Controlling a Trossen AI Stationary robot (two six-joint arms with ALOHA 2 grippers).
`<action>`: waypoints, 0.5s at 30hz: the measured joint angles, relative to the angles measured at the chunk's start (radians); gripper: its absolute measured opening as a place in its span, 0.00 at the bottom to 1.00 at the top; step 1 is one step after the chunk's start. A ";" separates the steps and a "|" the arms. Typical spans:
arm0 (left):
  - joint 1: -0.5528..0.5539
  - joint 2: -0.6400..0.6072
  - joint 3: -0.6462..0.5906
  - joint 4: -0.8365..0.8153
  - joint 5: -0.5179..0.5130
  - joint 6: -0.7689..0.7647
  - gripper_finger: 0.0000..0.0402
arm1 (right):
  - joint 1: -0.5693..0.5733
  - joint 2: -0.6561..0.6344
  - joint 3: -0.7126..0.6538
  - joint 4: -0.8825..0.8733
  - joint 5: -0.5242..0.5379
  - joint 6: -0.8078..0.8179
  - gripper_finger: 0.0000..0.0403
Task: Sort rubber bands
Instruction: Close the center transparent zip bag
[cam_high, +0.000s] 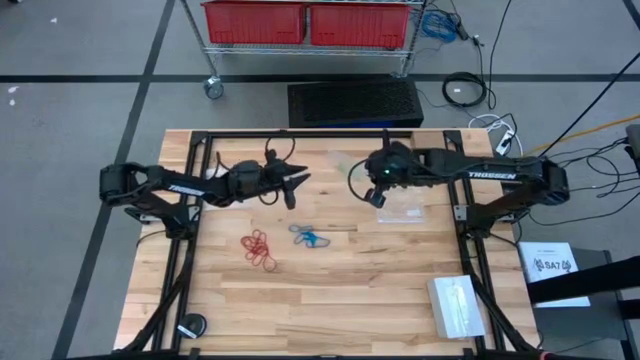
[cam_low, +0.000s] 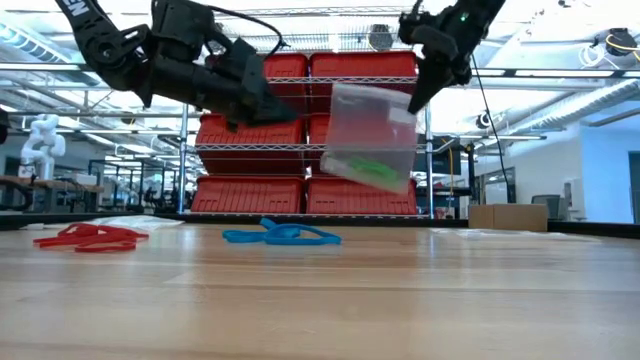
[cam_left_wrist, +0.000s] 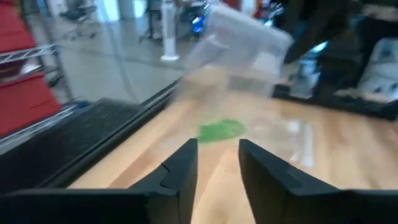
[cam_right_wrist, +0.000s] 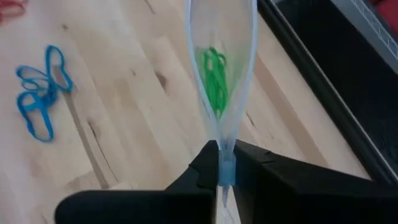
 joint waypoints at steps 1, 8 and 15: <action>0.002 -0.014 0.000 -0.034 -0.016 0.002 0.34 | -0.002 0.009 0.000 -0.003 0.013 0.009 0.02; 0.003 -0.105 0.000 -0.195 -0.106 0.007 0.40 | -0.010 0.149 0.077 0.002 0.047 0.021 0.02; 0.002 -0.127 0.000 -0.319 -0.154 0.002 0.40 | -0.010 0.386 0.191 0.064 0.032 0.022 0.07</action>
